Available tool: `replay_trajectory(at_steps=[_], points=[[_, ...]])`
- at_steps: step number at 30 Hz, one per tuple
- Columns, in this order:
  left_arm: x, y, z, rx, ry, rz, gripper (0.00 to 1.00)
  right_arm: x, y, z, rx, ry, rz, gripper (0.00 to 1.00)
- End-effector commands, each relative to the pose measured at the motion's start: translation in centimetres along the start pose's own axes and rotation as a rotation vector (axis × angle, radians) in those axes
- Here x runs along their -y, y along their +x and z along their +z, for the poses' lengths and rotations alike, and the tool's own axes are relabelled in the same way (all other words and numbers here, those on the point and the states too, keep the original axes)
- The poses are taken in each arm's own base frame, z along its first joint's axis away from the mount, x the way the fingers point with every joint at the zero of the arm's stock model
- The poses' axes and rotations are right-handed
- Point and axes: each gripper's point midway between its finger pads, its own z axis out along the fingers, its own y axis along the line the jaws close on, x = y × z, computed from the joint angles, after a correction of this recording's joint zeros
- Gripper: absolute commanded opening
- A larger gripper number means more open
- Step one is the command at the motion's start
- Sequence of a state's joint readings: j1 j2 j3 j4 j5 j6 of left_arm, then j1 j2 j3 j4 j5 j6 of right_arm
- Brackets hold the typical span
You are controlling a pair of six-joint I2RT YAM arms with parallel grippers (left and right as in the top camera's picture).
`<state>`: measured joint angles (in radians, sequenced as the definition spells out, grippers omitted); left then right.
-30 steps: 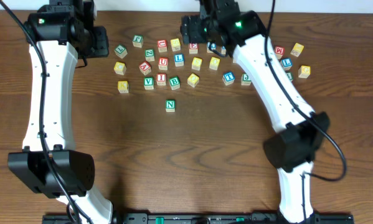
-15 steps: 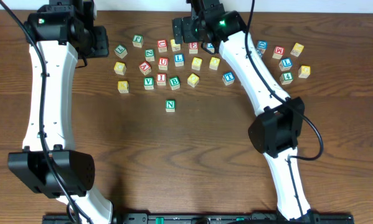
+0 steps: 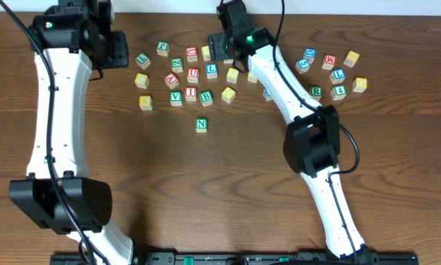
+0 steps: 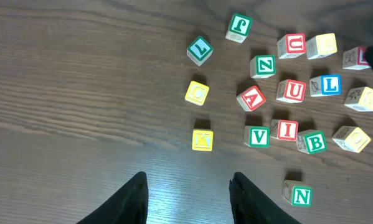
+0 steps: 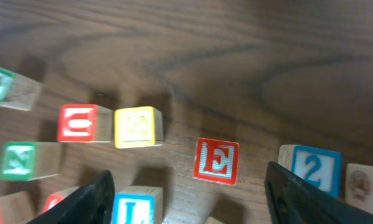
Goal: Spell out NEURIPS
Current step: 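Grasp the red E block with the right gripper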
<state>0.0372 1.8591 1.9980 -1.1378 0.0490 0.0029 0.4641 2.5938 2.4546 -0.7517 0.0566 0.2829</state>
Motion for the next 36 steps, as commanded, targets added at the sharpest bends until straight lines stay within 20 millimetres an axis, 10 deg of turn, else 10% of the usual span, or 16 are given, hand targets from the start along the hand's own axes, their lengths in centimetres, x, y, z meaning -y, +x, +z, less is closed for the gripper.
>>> replay_trajectory(at_steps=[1,36], points=[[0.0,-0.4,-0.4,0.013,-0.006,-0.001,0.42,0.6,0.4,1.4,0.007,0.041,0.021,0.68],[0.0,-0.4,-0.4,0.013,-0.006,-0.001,0.43,2.6,2.7,6.1,0.023,0.127,0.068,0.41]])
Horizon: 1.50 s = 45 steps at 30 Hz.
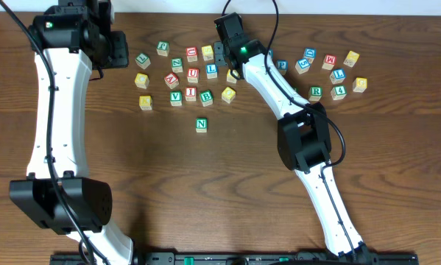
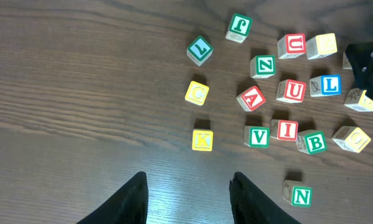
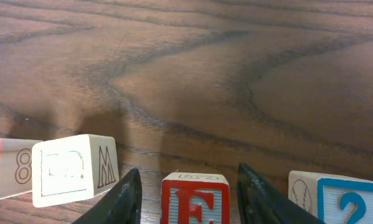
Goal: Spell out NEURIPS
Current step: 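Grasp the red E block with the right gripper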
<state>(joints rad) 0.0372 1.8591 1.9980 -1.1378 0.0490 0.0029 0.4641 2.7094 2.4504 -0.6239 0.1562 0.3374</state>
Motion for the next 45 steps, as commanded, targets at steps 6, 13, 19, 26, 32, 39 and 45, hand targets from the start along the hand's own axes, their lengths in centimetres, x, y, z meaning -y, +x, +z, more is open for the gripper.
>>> replay_trajectory(at_steps=[6,13,19,26,32,39,45], points=[[0.0,-0.4,-0.4,0.013,-0.006,-0.001,0.43,0.6,1.2,0.8,-0.023,0.037,0.011,0.36],[0.0,-0.4,-0.4,0.013,-0.006,-0.001,0.43,0.8,1.5,0.7,-0.034,0.042,0.016,0.32],[0.0,-0.4,-0.4,0.013,-0.006,-0.001,0.43,0.8,1.7,0.7,-0.044,0.046,0.025,0.29],[0.0,-0.4,-0.4,0.013,-0.006,-0.001,0.43,0.6,0.7,0.0,-0.02,0.036,0.029,0.3],[0.0,-0.4,-0.4,0.013,-0.006,-0.001,0.42,0.0,-2.9,-4.2,0.04,0.014,0.04,0.29],[0.0,-0.4,-0.4,0.013,-0.006,-0.001,0.42,-0.2,-5.6,-11.8,0.037,-0.017,0.04,0.27],[0.0,-0.4,-0.4,0.013,-0.006,-0.001,0.43,0.0,-3.0,-17.1,-0.123,-0.054,0.024,0.24]])
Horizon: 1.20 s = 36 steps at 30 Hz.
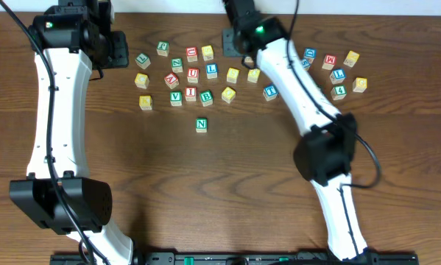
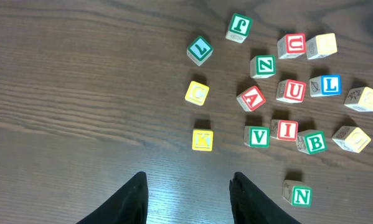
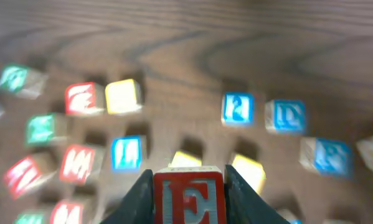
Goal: Spell out NEURIPS
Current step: 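Grasp the red E block with the right gripper, then carry the E block and place it right of the N block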
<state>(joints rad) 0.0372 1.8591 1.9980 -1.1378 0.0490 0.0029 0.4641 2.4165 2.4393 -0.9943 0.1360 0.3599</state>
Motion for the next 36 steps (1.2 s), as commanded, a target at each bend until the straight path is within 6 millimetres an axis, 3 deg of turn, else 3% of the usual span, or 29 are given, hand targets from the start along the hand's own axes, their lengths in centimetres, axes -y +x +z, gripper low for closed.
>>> replay_trajectory(at_steps=[1,10,17,22,29,36], points=[[0.0,-0.4,-0.4,0.013,-0.006,-0.001,0.42,-1.1,1.9,-4.1,-0.105,-0.085,0.005,0.24],[0.0,-0.4,-0.4,0.013,-0.006,-0.001,0.43,-0.2,10.9,-3.6,-0.438,-0.01,-0.045,0.27],[0.0,-0.4,-0.4,0.013,-0.006,-0.001,0.42,-2.1,17.4,-1.7,-0.581,0.015,-0.088,0.27],[0.0,-0.4,-0.4,0.013,-0.006,-0.001,0.43,-3.5,20.4,0.2,-0.596,0.012,-0.12,0.26],[0.0,-0.4,-0.4,0.013,-0.006,-0.001,0.42,-4.9,19.8,1.3,-0.529,-0.012,-0.107,0.26],[0.0,-0.4,-0.4,0.013,-0.006,-0.001,0.42,-4.9,19.8,2.2,-0.502,0.001,-0.083,0.26]])
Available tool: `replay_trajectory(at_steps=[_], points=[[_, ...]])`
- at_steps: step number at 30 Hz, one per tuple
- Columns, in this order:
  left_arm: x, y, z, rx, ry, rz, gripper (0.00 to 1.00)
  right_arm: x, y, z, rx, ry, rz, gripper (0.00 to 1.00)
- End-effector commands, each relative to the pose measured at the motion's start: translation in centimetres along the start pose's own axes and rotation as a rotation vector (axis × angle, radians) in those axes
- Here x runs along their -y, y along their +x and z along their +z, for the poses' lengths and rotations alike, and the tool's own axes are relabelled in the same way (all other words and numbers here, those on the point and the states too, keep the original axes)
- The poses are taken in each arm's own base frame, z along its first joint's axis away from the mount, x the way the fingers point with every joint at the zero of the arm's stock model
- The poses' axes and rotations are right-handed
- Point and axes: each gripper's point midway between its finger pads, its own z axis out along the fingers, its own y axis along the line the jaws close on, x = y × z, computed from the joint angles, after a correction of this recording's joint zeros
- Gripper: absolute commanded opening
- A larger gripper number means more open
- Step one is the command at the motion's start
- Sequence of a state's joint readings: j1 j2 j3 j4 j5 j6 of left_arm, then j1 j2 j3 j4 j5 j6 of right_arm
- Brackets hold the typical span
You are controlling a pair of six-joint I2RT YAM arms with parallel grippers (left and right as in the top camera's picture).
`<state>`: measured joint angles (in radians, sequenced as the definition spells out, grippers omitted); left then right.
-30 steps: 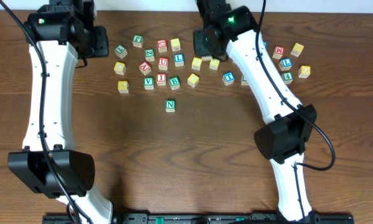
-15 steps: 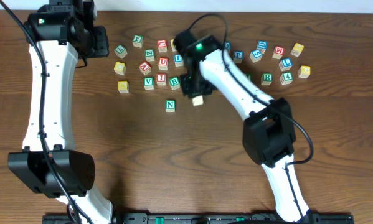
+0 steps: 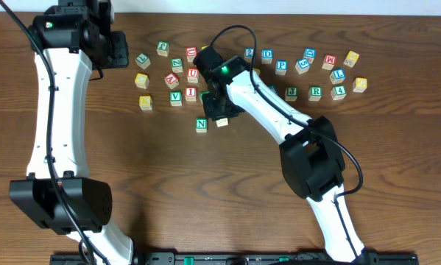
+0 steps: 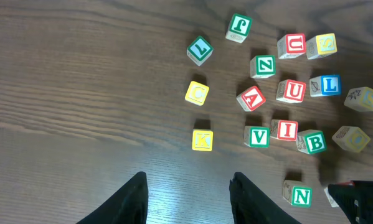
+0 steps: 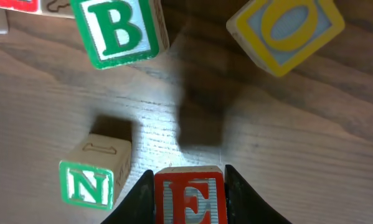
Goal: Spell out NEURIPS
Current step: 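Carry the E block and place it right of the N block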
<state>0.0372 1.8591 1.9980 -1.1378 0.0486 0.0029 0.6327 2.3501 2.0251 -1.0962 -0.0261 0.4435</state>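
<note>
My right gripper (image 5: 190, 186) is shut on a red E block (image 5: 190, 198). It holds the block low, just right of the green N block (image 5: 86, 185), which stands alone on the table. In the overhead view the E block (image 3: 222, 121) is beside the N block (image 3: 201, 124). Whether the E touches the wood cannot be told. A red U (image 4: 294, 90), a red I (image 4: 288, 130), a blue P (image 3: 281, 65) and a green R (image 3: 316, 93) lie among the loose blocks. My left gripper (image 4: 187, 193) stands open over bare wood at the far left.
A green B block (image 5: 118, 28) and a yellow O block (image 5: 286, 28) lie just behind the held E. Several more letter blocks spread along the back of the wooden table (image 3: 205, 191), in a left cluster and a right row.
My right gripper, shut on the E, was high over the back blocks. It is now low at the front of the cluster, right beside the N. The left arm has not moved.
My right gripper was open above the E block among the back blocks. Then its fingers stood low on either side of the E. Then it held the E well above the table, and now holds it next to the N.
</note>
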Motion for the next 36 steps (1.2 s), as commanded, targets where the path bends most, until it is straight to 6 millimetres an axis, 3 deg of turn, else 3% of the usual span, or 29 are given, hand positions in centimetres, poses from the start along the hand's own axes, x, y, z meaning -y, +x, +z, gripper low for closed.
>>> replay_trajectory(at_steps=[1,10,30,36], points=[[0.0,-0.4,-0.4,0.013,-0.006,-0.001,0.42,0.1,0.7,1.2,-0.012,0.026,0.025,0.26],[0.0,-0.4,-0.4,0.013,-0.006,-0.001,0.43,-0.9,0.9,1.9,0.008,0.022,0.015,0.27],[0.0,-0.4,-0.4,0.013,-0.006,-0.001,0.42,-1.1,1.8,2.6,0.001,0.053,0.004,0.33],[0.0,-0.4,-0.4,0.013,-0.006,-0.001,0.43,-1.4,0.9,1.9,0.029,0.035,0.004,0.38]])
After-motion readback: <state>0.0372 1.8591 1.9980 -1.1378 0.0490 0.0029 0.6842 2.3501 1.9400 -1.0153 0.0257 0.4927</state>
